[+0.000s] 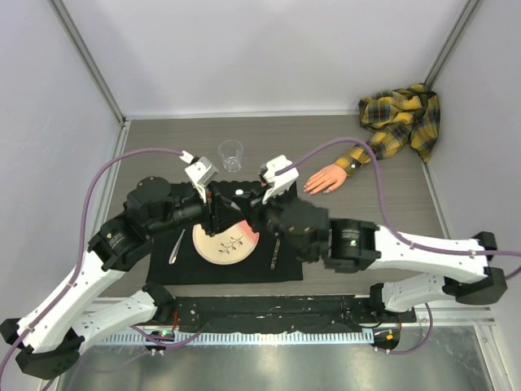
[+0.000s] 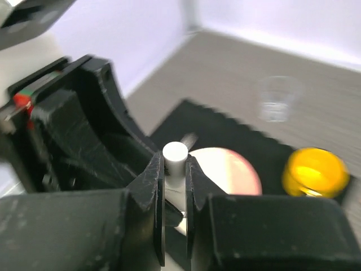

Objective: Paint the nails

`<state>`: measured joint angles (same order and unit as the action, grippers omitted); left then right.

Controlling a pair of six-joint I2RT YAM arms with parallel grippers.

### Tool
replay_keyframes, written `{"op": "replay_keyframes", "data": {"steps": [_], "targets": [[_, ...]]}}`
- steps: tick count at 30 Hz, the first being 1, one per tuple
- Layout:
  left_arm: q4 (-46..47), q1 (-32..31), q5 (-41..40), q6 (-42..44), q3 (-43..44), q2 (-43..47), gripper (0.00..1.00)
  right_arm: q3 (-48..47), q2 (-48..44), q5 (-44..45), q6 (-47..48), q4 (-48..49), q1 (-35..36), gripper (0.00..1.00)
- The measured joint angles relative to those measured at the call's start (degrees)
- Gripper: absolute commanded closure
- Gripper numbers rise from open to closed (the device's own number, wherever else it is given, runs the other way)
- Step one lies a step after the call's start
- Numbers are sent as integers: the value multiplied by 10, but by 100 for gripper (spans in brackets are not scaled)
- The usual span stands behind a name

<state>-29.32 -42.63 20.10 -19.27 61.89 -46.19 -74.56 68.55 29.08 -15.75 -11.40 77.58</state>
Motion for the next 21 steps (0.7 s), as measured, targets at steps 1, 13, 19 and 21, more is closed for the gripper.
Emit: {"op": "replay_keyframes", "data": {"steps": [1,13,19,21], "targets": [[-8,-6,-15,2,10,-10,100,-19,21,94,1,-8,34,99],[-10,22,-104,60,-20,-19,100,-20,41,74,1,-74,-13,39],[-12,24,46,106,-36,32,100,64,-70,-325,-31,-34,-220,39],[0,24,116,105,-43,37,100,78,-78,-440,-41,-5,-237,39]]}}
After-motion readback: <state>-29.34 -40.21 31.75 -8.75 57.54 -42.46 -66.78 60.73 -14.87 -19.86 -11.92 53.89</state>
